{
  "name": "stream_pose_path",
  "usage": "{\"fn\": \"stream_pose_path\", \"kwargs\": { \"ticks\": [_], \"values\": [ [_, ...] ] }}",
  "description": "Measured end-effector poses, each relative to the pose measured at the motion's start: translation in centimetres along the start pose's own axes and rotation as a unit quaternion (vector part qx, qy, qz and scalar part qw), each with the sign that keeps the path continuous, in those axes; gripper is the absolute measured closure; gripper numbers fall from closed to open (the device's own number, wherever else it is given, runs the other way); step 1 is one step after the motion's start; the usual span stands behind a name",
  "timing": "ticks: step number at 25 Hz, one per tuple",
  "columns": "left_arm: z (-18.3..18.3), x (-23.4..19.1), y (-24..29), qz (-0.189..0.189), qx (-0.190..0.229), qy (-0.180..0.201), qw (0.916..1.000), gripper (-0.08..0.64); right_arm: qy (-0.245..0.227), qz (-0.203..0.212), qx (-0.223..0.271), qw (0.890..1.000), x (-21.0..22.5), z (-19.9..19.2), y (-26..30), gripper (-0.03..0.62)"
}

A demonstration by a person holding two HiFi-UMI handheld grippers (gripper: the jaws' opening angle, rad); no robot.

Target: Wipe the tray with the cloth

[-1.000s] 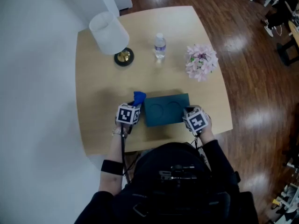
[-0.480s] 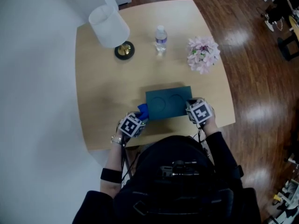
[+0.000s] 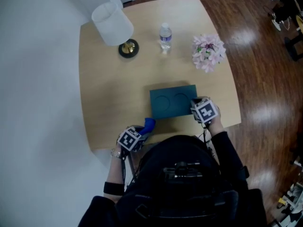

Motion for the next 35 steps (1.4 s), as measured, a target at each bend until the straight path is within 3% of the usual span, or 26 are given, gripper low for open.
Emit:
{"fn": "stream_pose_path", "kwargs": {
  "ticks": [5, 10, 14, 17, 22, 30, 35],
  "values": [
    [0.5, -5.0, -1.5, 0.087, 0.017, -0.024, 0.9958, 0.443, -0.002, 0.003, 0.007, 1.0, 0.0, 0.1, 0.0, 0.586],
    [7.0, -8.6, -0.7, 0.136, 0.062, -0.017, 0.9886, 0.443, -0.006, -0.003, 0.005, 1.0, -0.2, 0.2, 0.1, 0.584],
    [9.8, -9.9, 2.7, 0.121, 0.046, -0.009, 0.9915, 0.443, -0.005, -0.005, 0.0, 1.0, -0.3, 0.1, 0.2, 0.584],
    [10.1, -9.7, 4.3, 0.094, 0.024, 0.002, 0.9953, 0.443, -0.007, -0.008, -0.002, 1.0, -0.5, 0.1, 0.2, 0.584],
    [10.1, -8.3, 4.4, 0.059, 0.025, 0.035, 0.9973, 0.443, -0.012, -0.013, -0.001, 1.0, -0.5, 0.1, 0.3, 0.584],
    [7.8, -4.6, 3.5, 0.026, 0.018, 0.06, 0.9977, 0.445, -0.013, -0.007, 0.002, 1.0, -0.1, 0.0, 0.3, 0.584],
    [5.4, -1.6, 2.9, 0.029, 0.011, 0.056, 0.9979, 0.445, -0.014, -0.005, 0.004, 1.0, 0.1, -0.2, 0.4, 0.584]
  ]
}}
Point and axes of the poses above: the fingertips, and each gripper's own axes: y forward along the fingers, x to its right, z out of its top, the point moved 10 cm from there along -y, backward along the fingers, and after that the axes turned 6 degrees about z, right-handed, at the moved point
